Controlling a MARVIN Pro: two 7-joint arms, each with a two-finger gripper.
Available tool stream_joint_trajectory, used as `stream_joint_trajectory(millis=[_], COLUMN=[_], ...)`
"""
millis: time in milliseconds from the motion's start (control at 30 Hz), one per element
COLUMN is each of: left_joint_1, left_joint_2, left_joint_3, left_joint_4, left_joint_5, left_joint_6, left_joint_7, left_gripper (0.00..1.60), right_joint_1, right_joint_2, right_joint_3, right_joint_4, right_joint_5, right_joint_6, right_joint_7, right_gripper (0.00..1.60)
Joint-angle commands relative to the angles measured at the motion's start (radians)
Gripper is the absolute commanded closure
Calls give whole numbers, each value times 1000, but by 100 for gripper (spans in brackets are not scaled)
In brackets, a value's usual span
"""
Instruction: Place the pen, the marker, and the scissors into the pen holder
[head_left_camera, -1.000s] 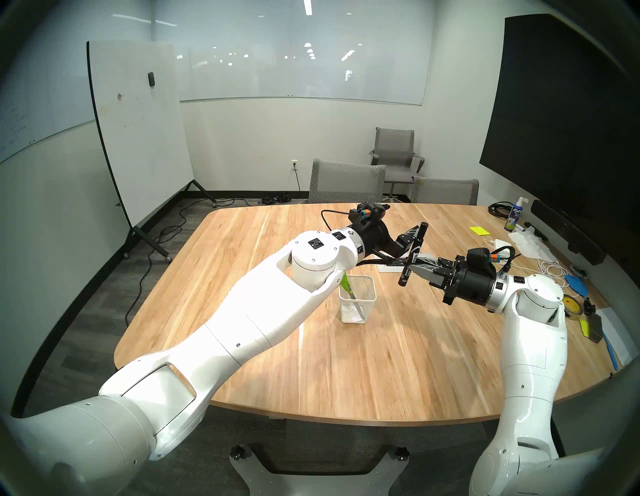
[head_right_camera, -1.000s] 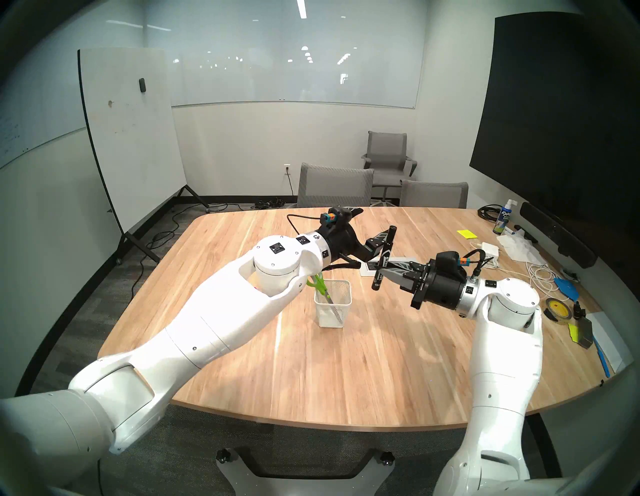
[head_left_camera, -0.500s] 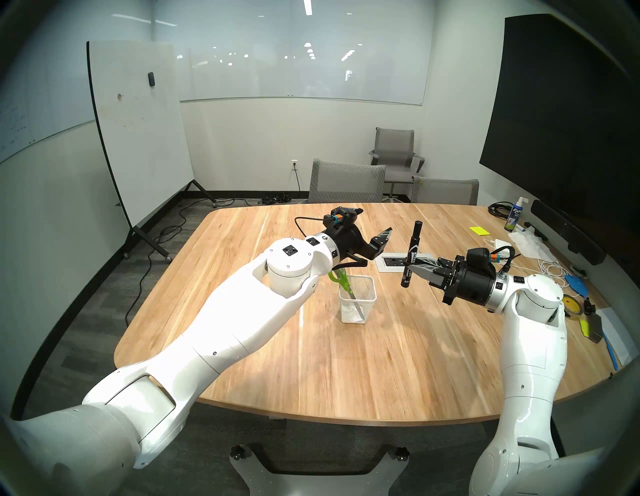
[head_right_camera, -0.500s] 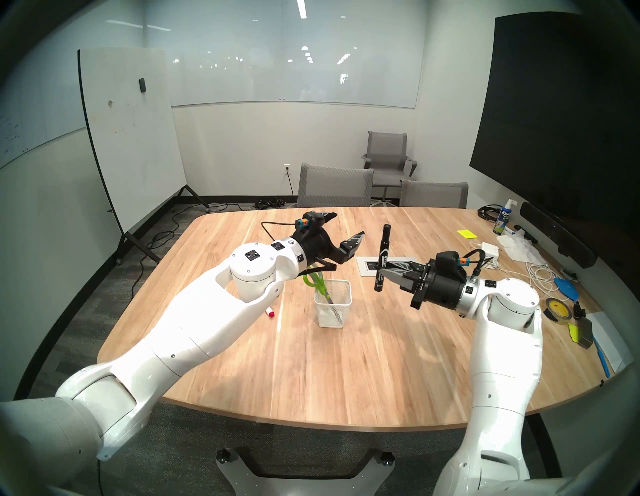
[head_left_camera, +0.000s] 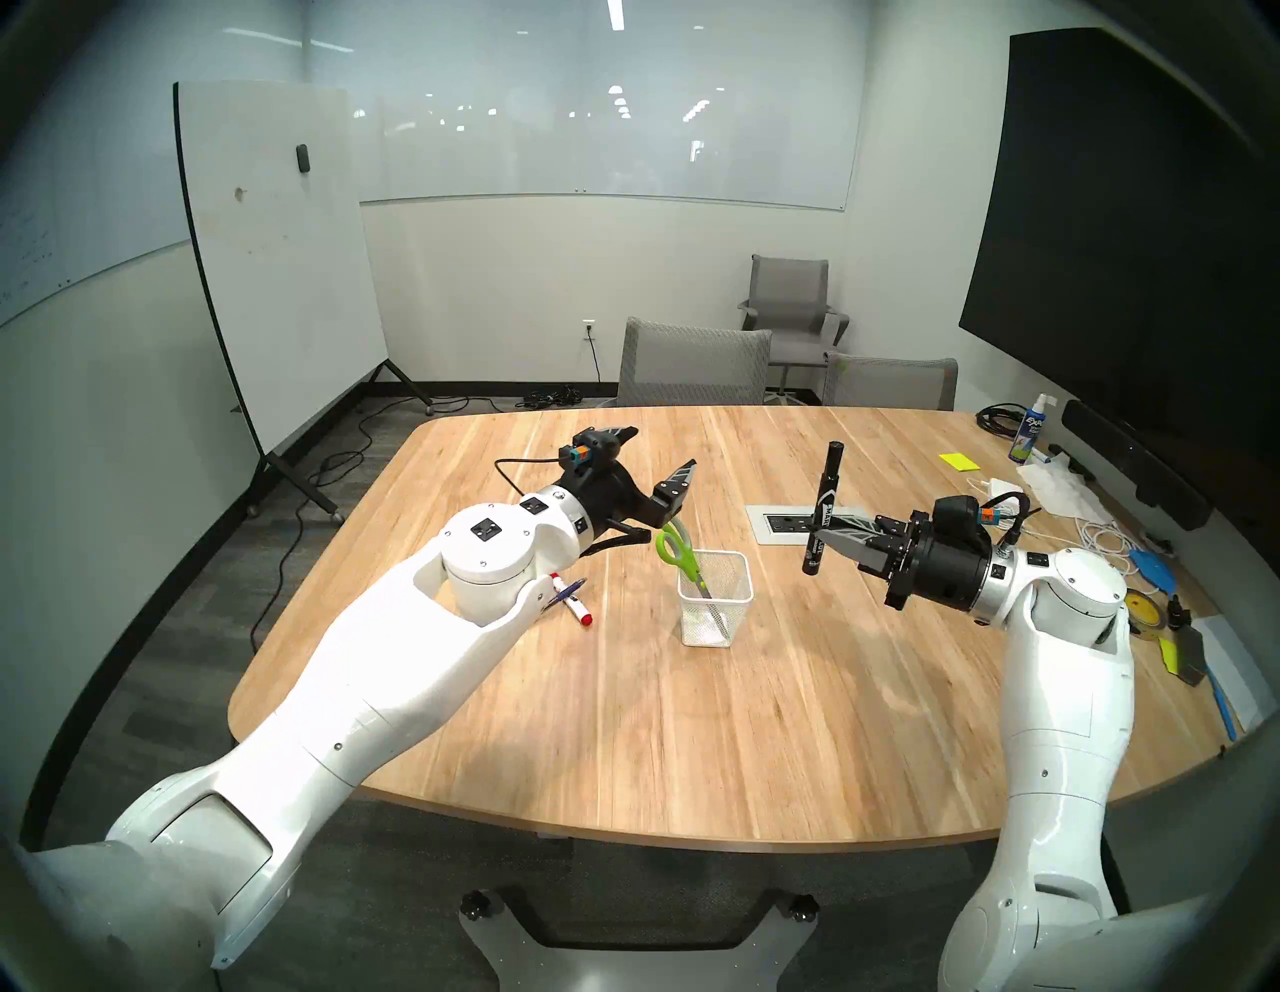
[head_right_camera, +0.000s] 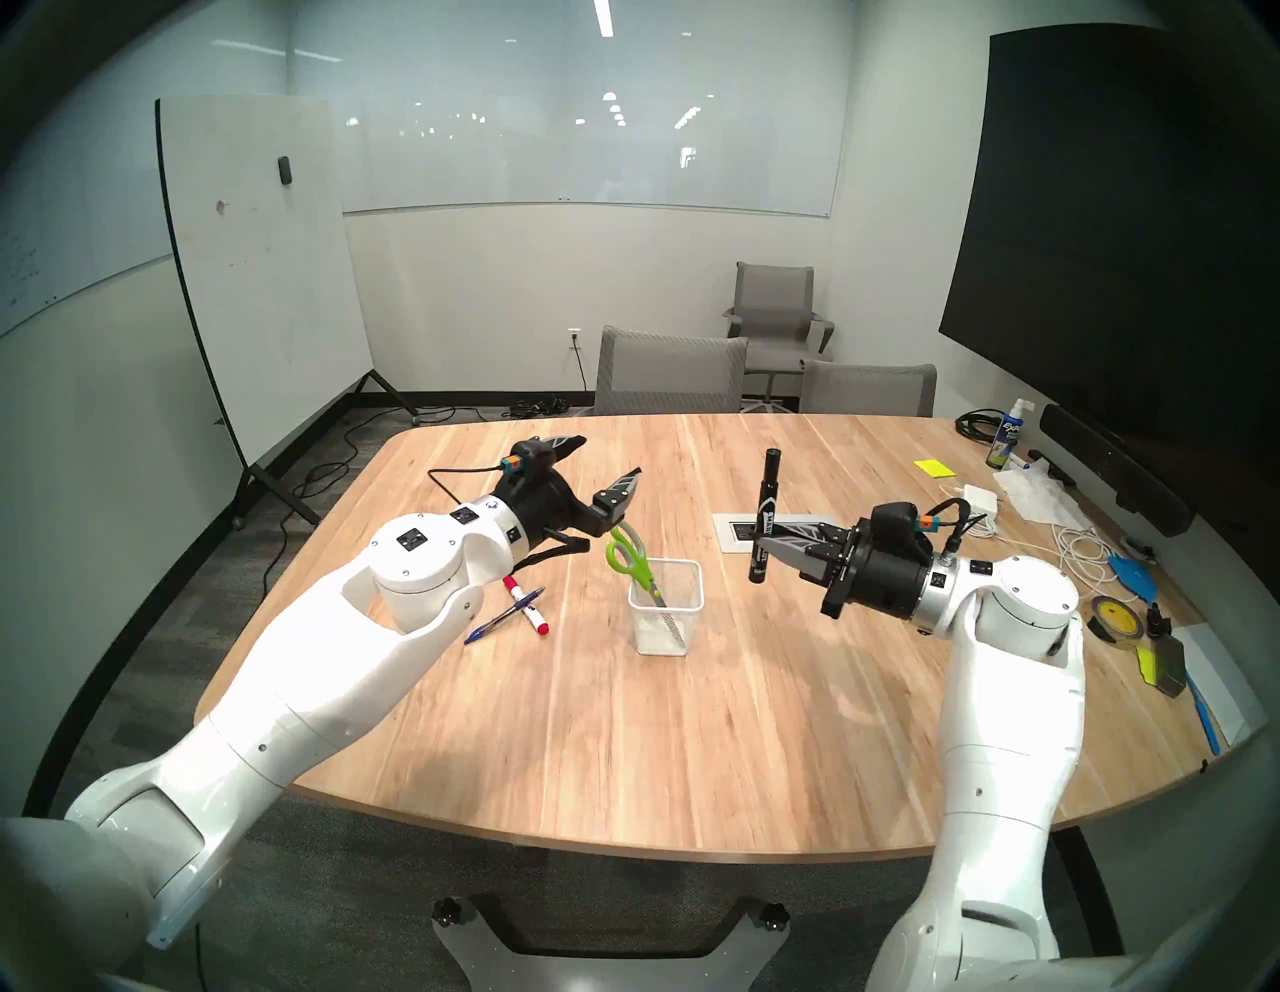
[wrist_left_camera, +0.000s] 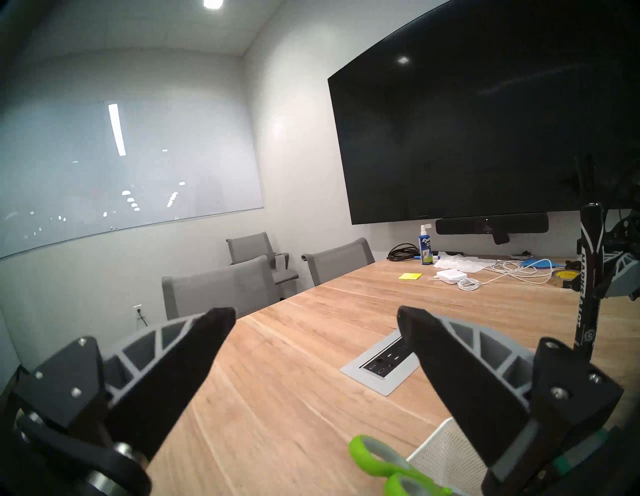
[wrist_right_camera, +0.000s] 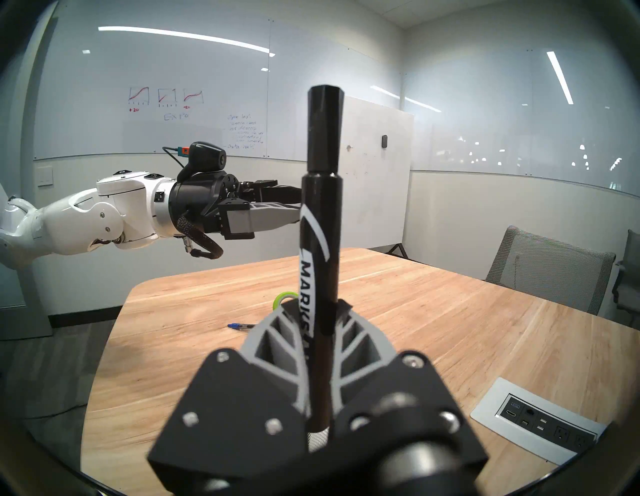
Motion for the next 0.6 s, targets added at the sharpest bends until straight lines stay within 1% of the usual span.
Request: stream_joint_trajectory(millis=[0, 133, 167, 200, 333, 400, 433, 467, 567], left_joint_1=[108, 166, 166, 193, 252, 279, 279, 305, 345], left_joint_2=[110, 159, 159, 177, 212, 224, 224, 233, 248], left_joint_3=[-73, -114, -114, -141, -196, -221, -221, -245, -280], left_joint_4=[-103, -141, -141, -150, -170, -175, -175, -180, -189], left_joint_5=[-7, -8, -8, -25, -53, -68, -68, -85, -107], left_joint_6=[-48, -72, -72, -85, -111, -127, -127, -140, -159], left_joint_7=[31, 59, 59, 66, 83, 89, 89, 95, 103], left_gripper=[0, 0, 0, 0, 0, 0, 0, 0, 0], right_joint_1=[14, 14, 14, 14, 14, 14, 14, 14, 14], right_joint_2=[1, 1, 1, 1, 1, 1, 1, 1, 1], right_joint_3=[-1, -1, -1, -1, -1, -1, -1, -1, -1], right_joint_4=[-17, -17, -17, -17, -17, -17, -17, -17, -17], right_joint_5=[9, 8, 8, 8, 8, 8, 8, 8, 9], right_joint_6=[1, 1, 1, 1, 1, 1, 1, 2, 2], right_joint_7=[-1, -1, -1, -1, -1, -1, -1, -1, -1], right_gripper=[160, 160, 160, 160, 160, 160, 160, 160, 160])
